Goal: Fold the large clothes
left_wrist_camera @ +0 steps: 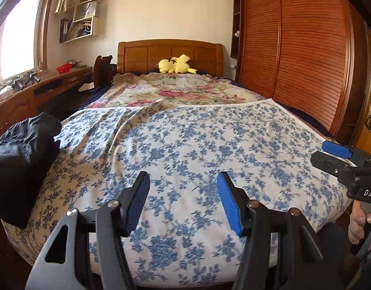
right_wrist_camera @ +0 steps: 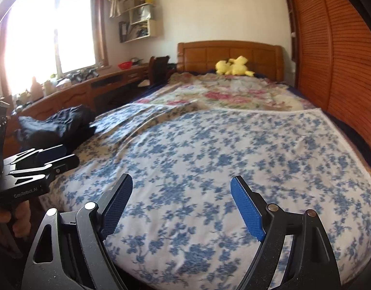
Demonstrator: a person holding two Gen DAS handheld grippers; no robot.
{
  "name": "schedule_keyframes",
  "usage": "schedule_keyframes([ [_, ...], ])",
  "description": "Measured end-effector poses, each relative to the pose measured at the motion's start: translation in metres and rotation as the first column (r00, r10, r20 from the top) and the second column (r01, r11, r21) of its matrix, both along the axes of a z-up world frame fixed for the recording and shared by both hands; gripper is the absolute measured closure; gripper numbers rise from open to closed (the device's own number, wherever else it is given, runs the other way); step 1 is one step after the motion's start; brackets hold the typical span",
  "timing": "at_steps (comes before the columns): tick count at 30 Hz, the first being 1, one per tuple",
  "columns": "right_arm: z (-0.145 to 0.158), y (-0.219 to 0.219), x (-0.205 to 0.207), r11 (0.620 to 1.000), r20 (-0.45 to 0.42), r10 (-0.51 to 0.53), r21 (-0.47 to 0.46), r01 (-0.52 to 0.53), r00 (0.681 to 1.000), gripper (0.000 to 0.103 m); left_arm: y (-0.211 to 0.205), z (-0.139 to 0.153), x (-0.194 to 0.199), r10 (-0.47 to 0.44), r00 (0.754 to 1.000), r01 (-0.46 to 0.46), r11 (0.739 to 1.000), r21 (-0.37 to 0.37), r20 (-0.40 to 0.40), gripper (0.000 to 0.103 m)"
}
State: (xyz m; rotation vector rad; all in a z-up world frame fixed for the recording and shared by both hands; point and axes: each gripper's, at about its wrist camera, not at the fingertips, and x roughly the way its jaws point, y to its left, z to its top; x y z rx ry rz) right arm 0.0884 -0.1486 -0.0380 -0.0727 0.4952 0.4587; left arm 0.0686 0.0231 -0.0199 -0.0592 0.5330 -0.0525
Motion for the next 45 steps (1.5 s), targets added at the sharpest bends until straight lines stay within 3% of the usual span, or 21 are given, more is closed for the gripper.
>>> schedule_keyframes([
  [9, 0.037, -0.043, -0.033, 0.991, 0.102, -0.123, 0.069, 0.116, 0.987, 0.018, -0.027, 0.039, -0.014, -0.046, 0.996, 0.043, 0.998, 0.034, 0.077, 0.046],
  [18, 0.057, -0.05, -0.059, 0.983, 0.17, -0.173, 0.089, 0.16, 0.97, 0.018, -0.028, 0.067, -0.051, -0.033, 0.987, 0.027, 0.999, 0.039, 0.159, 0.046],
  [28, 0.056, -0.045, -0.071, 0.981, 0.2, -0.187, 0.094, 0.171, 0.962, 0.018, -0.017, 0.066, -0.063, -0.009, 0.986, 0.005, 1.0, 0.024, 0.166, 0.046],
  [45, 0.049, -0.045, -0.064, 0.981, 0.176, -0.183, 0.093, 0.169, 0.967, 0.018, -0.015, 0.06, -0.062, -0.004, 0.988, 0.0, 1.0, 0.027, 0.153, 0.046],
])
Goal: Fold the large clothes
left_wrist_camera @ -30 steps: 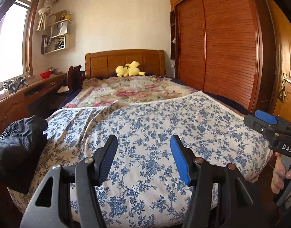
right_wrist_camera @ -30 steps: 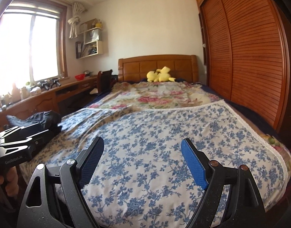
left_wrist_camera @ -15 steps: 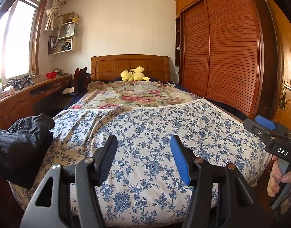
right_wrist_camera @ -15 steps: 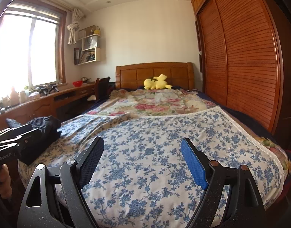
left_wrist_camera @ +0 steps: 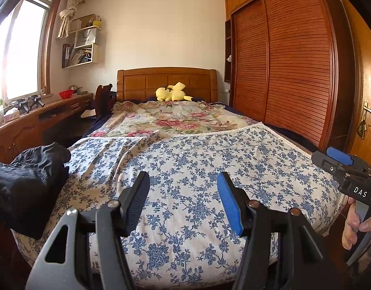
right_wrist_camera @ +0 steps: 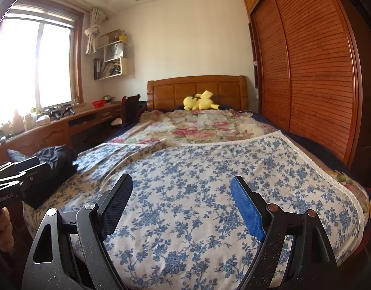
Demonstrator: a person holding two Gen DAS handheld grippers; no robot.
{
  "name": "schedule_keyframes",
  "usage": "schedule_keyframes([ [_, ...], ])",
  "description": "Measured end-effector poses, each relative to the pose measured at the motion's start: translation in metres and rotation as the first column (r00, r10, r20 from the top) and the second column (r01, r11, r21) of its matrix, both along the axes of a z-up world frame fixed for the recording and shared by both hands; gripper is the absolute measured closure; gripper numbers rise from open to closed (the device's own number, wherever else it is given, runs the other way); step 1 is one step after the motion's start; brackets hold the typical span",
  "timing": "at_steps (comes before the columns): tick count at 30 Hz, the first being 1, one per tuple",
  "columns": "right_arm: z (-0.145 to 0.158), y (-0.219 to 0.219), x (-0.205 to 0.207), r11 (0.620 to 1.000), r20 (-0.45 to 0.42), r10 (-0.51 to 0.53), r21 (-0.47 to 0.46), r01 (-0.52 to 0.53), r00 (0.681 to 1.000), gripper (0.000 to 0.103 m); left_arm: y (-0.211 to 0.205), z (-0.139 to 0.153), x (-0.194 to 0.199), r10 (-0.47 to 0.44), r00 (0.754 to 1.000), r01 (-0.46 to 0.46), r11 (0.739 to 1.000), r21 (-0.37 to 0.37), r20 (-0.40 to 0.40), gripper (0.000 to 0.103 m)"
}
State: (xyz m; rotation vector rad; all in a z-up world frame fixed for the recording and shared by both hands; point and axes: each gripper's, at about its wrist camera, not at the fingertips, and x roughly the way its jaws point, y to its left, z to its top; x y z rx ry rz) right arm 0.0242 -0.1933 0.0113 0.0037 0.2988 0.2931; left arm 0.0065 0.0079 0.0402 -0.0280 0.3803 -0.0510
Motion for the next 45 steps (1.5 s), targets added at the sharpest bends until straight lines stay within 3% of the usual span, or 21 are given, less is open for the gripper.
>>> schedule_keyframes([
  [45, 0.0017, 0.0022, -0.0029, 1.0, -0.005, 0.015, -0.002, -0.015, 1.0, 0.018, -0.0015, 0.0022, -0.0015, 0.003, 1.0, -0.003, 1.0, 0.005, 0.005, 0.045],
])
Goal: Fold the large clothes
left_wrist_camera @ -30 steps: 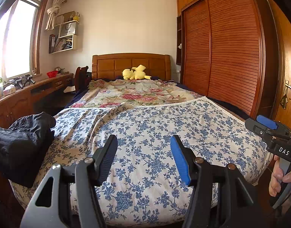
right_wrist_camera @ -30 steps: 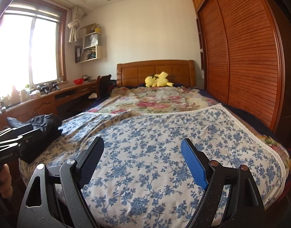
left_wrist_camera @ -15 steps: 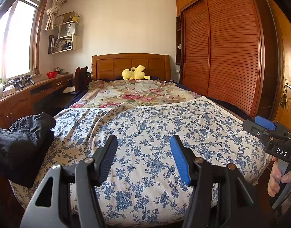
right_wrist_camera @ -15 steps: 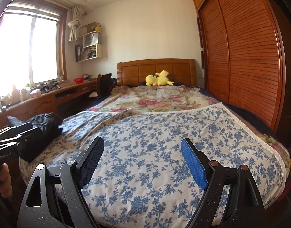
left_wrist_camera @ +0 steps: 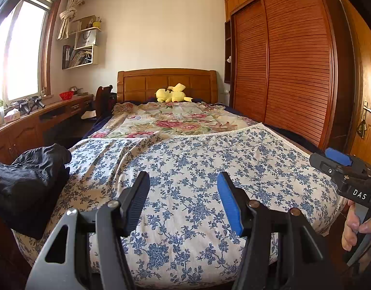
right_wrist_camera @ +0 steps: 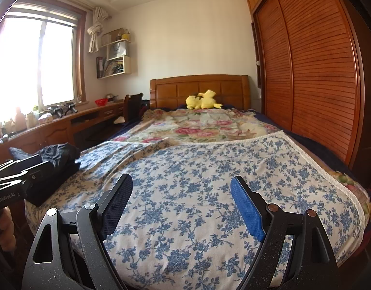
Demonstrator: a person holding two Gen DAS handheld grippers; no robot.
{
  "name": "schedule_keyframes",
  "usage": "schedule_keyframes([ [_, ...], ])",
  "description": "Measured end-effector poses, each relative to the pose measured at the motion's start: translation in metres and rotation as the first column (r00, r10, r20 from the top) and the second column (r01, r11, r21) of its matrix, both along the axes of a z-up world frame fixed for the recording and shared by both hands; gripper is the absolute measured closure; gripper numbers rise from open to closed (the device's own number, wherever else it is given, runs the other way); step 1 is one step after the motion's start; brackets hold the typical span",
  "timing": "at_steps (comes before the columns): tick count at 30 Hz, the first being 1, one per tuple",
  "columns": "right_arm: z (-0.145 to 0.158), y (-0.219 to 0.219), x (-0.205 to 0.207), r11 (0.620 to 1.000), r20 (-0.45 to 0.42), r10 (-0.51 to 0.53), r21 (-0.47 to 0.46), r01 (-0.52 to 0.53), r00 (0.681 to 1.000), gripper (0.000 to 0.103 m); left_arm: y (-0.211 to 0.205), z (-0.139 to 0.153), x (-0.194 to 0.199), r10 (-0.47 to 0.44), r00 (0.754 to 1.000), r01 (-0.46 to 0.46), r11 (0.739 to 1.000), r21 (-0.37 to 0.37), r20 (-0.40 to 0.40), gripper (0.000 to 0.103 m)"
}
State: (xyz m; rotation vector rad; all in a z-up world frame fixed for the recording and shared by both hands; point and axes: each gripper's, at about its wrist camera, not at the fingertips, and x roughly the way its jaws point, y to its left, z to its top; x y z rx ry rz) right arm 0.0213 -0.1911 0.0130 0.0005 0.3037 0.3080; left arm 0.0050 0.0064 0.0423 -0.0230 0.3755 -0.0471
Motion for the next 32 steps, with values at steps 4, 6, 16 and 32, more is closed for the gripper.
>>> schedule_keyframes([
  [4, -0.0001, 0.0001, 0.0003, 1.0, 0.0, 0.0, 0.0, 0.0, 1.0, 0.018, -0.0001, 0.0, 0.0002, 0.0, 1.0, 0.0, 1.0, -0.001, 0.0, 0.045],
  [6, 0.0, 0.0003, -0.0002, 1.0, 0.0, -0.002, -0.002, 0.002, 1.0, 0.018, 0.0, 0.0001, 0.0002, 0.001, 1.0, -0.001, 1.0, 0.001, 0.001, 0.045],
  [16, 0.0002, -0.0002, 0.0002, 1.0, 0.0, 0.0, -0.001, 0.0, 1.0, 0.018, 0.0002, 0.0004, -0.001, 0.001, 1.0, -0.001, 1.0, 0.0, 0.002, 0.045],
  [32, 0.0006, 0.0001, -0.0002, 1.0, 0.0, 0.0, -0.001, 0.0, 1.0, 0.018, -0.0004, 0.0016, -0.0015, -0.003, 1.0, 0.003, 1.0, 0.001, -0.003, 0.045],
])
